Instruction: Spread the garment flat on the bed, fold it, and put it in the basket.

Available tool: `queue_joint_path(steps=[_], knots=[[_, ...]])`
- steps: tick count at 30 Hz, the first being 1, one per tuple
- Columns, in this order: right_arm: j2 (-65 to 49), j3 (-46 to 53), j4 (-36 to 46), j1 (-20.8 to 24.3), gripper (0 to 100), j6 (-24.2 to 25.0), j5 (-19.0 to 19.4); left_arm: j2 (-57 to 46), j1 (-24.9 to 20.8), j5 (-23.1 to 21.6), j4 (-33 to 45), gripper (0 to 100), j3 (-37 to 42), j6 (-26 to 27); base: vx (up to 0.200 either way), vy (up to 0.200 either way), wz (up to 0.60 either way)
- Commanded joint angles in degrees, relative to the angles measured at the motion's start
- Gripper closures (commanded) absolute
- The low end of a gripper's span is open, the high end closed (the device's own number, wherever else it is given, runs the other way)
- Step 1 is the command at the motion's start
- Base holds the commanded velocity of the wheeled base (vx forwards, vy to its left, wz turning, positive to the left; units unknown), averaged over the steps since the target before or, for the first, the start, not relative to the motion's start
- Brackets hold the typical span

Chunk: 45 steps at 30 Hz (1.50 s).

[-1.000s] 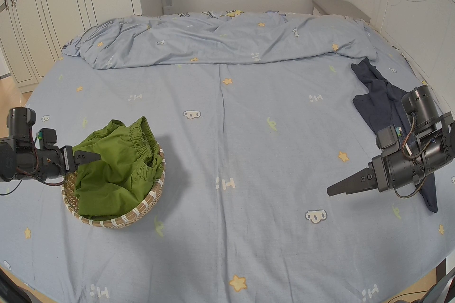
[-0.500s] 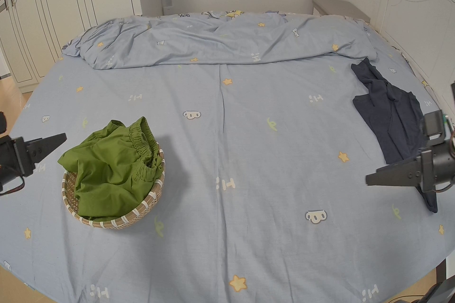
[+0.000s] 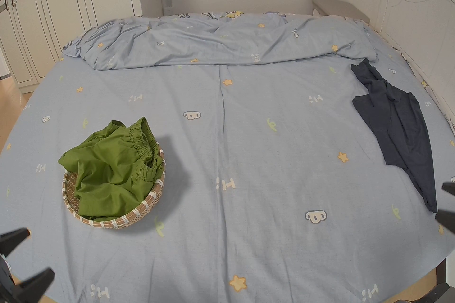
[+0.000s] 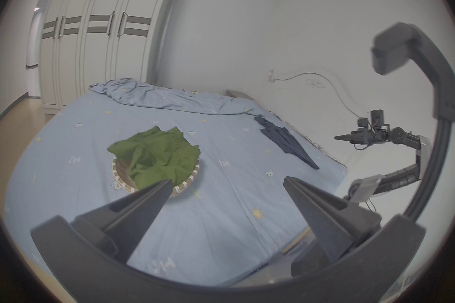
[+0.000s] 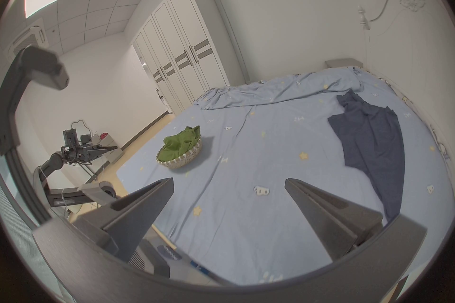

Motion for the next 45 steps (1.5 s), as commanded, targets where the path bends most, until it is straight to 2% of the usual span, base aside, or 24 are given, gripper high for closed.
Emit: queue_joint_path(steps=[1,8,12,14,15,16,17,18,20,22,24,25,26,27,28,30,32,33,34,36,37,41,43,45], knots=[[-14.4,3.9,7.0,2.7,0,-0.2,-0.1,-15.5,-4.2,0.6,5.6,0,2.9,-0.6,0.0,0.0,0.0],[-17.0,5.3,11.1,4.9,0,-0.3,-0.2,-19.8,-0.2,1.5,5.6,0,6.3,-1.6,0.0,0.0,0.0],[-22.2,9.6,11.4,4.4,0,-0.9,-0.6,-23.8,-2.0,3.9,5.6,0,10.9,-1.3,0.0,0.0,0.0],[-22.9,11.1,10.9,3.4,0,-1.0,-1.9,-23.8,-2.0,4.1,5.5,0,13.4,0.8,0.0,0.0,0.0],[-23.8,12.3,10.8,0.0,0,-0.5,-2.7,-23.8,-2.0,5.8,5.0,0,16.8,5.6,0.0,0.0,0.0],[-24.4,12.6,10.9,-0.7,0,-0.5,-2.8,-23.8,-2.0,7.1,4.8,0,17.7,7.0,0.0,0.0,0.0],[-27.1,14.3,10.9,-1.2,0,-1.1,-3.4,-23.8,-2.0,13.5,4.0,0,18.9,9.3,0.0,0.0,0.0],[-28.5,15.5,10.7,-0.8,0,-2.0,-4.4,-23.8,-2.0,19.2,2.8,0,19.1,9.0,0.0,0.0,0.0],[-28.5,17.0,10.6,-0.8,0,-4.0,-10.4,-23.8,-2.0,28.2,0.4,0,20.1,8.7,0.0,0.0,0.0],[-28.5,19.9,9.9,-0.8,0,-5.3,-20.1,-23.8,-2.0,35.4,-2.4,0,21.7,8.4,0.0,0.0,0.0],[-28.5,19.9,9.9,-0.8,0,-5.3,-20.1,-23.8,-2.0,35.4,-2.4,0,21.7,8.4,0.0,0.0,0.0],[-28.5,25.8,5.5,-0.8,0,-7.0,-34.1,-23.8,-2.0,38.9,-5.3,0,22.9,4.4,0.0,0.0,0.0],[-28.5,25.8,5.5,-0.8,0,-7.0,-34.1,-23.8,-2.0,38.9,-5.3,0,22.9,4.4,0.0,0.0,0.0],[-28.5,28.9,-2.0,-0.8,0,-6.3,-41.2,-23.8,-2.0,39.5,-5.9,0,23.2,-0.2,0.0,0.0,0.0],[-28.5,32.8,-9.4,-0.8,0,-6.3,-43.3,-23.8,-2.0,39.6,-6.0,0,23.3,-2.4,0.0,0.0,0.0],[-28.4,36.8,-19.7,-0.8,0,-6.8,-43.9,-23.8,-2.0,39.6,-6.1,0,23.3,-3.1,0.0,0.0,0.0],[-28.4,36.8,-19.7,-0.8,0,-6.8,-43.9,-23.8,-2.0,39.6,-6.1,0,23.3,-3.1,0.0,0.0,0.0],[-28.5,37.0,-19.6,-0.8,0,-8.7,-44.8,-23.8,-2.0,39.2,-6.0,0,23.3,-0.1,0.0,0.0,0.0],[-28.5,37.0,-19.7,-0.8,0,-8.7,-44.9,-23.8,-2.0,39.1,-6.0,0,23.3,0.7,0.0,0.0,0.0],[-28.4,37.0,-20.2,-0.8,0,-8.6,-45.1,-23.8,-2.0,37.2,-6.5,0,24.0,7.3,0.0,0.0,0.0],[-28.4,37.0,-20.2,-0.8,0,-8.7,-45.1,-23.8,-2.0,36.0,-7.1,0,24.2,7.7,0.0,0.0,0.0],[-28.4,37.0,-20.1,-0.7,0,-8.5,-44.8,-23.8,-2.0,29.4,-7.8,0,24.4,6.9,0.0,0.0,0.0],[-28.4,37.0,-20.1,-0.7,0,-8.2,-43.8,-23.8,-2.0,29.6,-8.1,0,24.4,4.8,0.0,0.0,0.0],[-28.4,37.0,-19.9,-0.7,0,-7.2,-40.9,-23.8,-2.0,29.6,-8.4,0,24.2,-0.8,0.0,0.0,0.0]])
